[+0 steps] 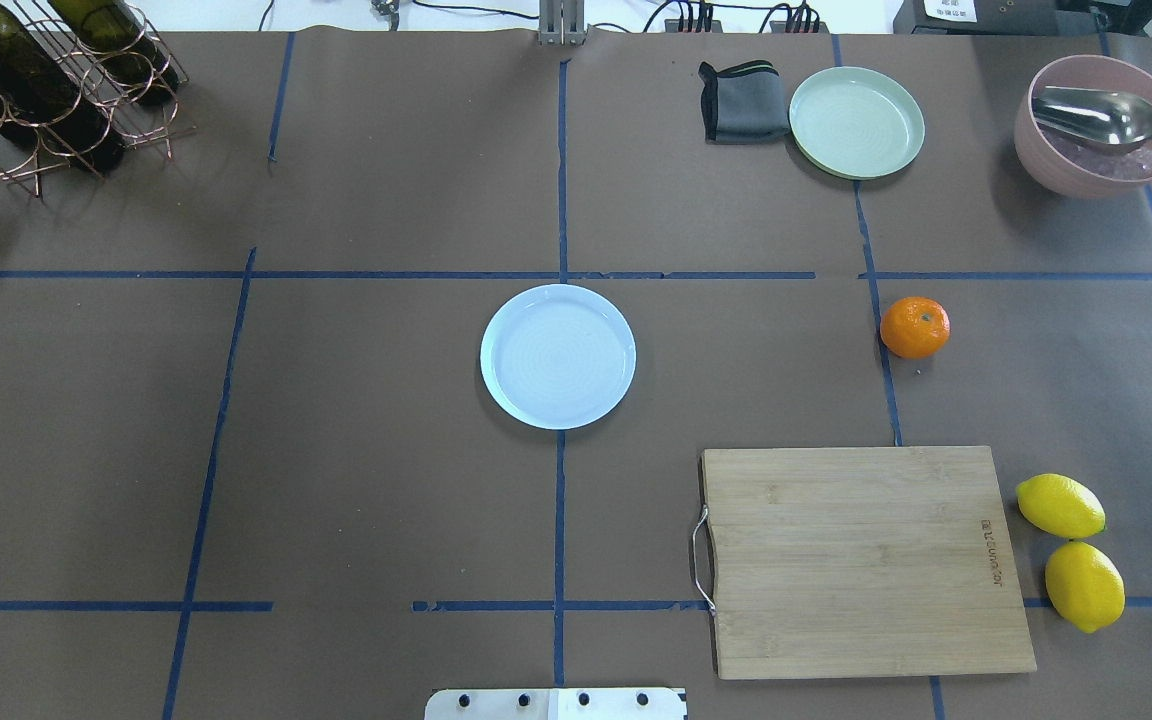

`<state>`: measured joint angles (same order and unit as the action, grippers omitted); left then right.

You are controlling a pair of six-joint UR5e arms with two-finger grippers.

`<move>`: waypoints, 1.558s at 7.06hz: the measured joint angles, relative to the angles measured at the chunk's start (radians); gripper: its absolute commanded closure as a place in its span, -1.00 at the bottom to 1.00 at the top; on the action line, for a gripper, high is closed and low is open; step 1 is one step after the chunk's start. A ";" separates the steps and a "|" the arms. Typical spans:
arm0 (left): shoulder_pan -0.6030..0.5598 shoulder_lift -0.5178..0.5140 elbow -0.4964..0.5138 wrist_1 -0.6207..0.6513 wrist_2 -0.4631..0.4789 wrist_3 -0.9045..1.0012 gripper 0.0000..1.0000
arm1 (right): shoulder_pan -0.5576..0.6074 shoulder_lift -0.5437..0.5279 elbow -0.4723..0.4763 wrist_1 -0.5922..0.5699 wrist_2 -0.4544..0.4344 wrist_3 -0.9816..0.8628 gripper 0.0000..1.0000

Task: Pick orange to plate
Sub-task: 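Reach the right gripper down over the orange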

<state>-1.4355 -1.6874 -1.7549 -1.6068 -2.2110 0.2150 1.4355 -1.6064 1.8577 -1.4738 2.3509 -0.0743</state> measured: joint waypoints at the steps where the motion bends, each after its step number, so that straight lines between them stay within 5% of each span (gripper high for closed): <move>1: -0.067 0.027 0.039 0.092 -0.006 0.098 -1.00 | -0.045 0.013 0.001 0.059 -0.002 0.079 -1.00; 4: -0.214 0.122 0.092 0.147 -0.065 0.154 -1.00 | -0.296 0.126 0.000 0.126 -0.086 0.406 -1.00; 7: -0.224 0.136 0.094 0.144 -0.085 0.156 -1.00 | -0.551 0.237 -0.063 0.215 -0.324 0.721 -1.00; 11: -0.224 0.138 0.088 0.141 -0.086 0.159 -1.00 | -0.603 0.226 -0.227 0.432 -0.395 0.767 -1.00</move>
<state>-1.6598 -1.5494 -1.6673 -1.4660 -2.2974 0.3738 0.8324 -1.3803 1.6304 -1.0422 1.9561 0.6924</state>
